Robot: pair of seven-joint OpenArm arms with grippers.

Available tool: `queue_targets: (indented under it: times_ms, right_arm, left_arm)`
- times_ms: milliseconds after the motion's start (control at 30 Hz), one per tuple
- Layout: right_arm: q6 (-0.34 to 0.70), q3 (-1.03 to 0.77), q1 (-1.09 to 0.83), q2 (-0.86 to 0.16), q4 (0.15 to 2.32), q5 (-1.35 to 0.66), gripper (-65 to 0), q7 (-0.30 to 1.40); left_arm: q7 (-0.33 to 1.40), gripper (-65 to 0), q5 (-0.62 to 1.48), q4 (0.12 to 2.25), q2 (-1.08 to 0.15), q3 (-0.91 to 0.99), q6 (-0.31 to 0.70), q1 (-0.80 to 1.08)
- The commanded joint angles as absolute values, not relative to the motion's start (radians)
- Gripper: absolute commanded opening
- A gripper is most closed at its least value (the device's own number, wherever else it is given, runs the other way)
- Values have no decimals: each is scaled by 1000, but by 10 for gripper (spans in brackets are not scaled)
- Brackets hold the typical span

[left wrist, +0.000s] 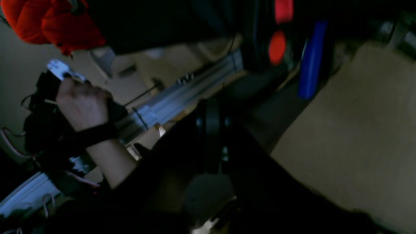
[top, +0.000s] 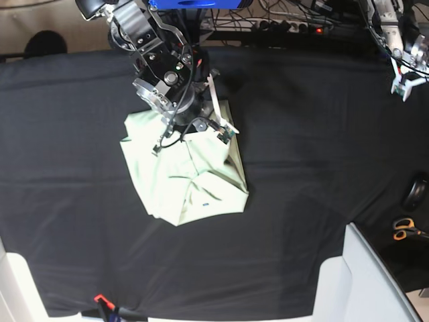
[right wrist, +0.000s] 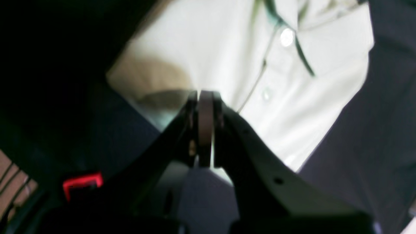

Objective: Fold the T-shirt properly
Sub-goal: 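Grasp the shirt's collar edge with the right gripper and tuck it under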

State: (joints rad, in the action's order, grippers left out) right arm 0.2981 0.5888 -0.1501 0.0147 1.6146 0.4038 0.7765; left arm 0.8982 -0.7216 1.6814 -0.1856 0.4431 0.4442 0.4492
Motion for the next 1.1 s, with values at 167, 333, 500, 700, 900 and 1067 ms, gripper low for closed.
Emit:
queue_targets:
  times_ms: [167, 333, 500, 700, 900, 1067]
  right_arm:
    - [295, 590, -137, 36, 1569, 406, -649, 719]
    - [297, 590, -148, 36, 1567, 404, -649, 719]
    - [297, 593, -174, 36, 1566, 404, -649, 716]
    - [297, 599, -222, 33, 1575, 407, -649, 716]
    - [297, 601, -177, 30, 1675, 407, -649, 782]
    - [297, 598, -77, 36, 1572, 406, -649, 796]
  left_arm:
    - [799, -650, -768, 1693, -154, 484, 430, 447]
    - [794, -650, -768, 1692, -148, 487, 430, 446]
    - [794, -650, -768, 1692, -150, 489, 430, 446]
    - [794, -650, -768, 1687, -150, 489, 430, 426]
    - [794, -650, -768, 1685, -150, 481, 430, 426]
    - [794, -650, -768, 1687, -148, 483, 430, 426]
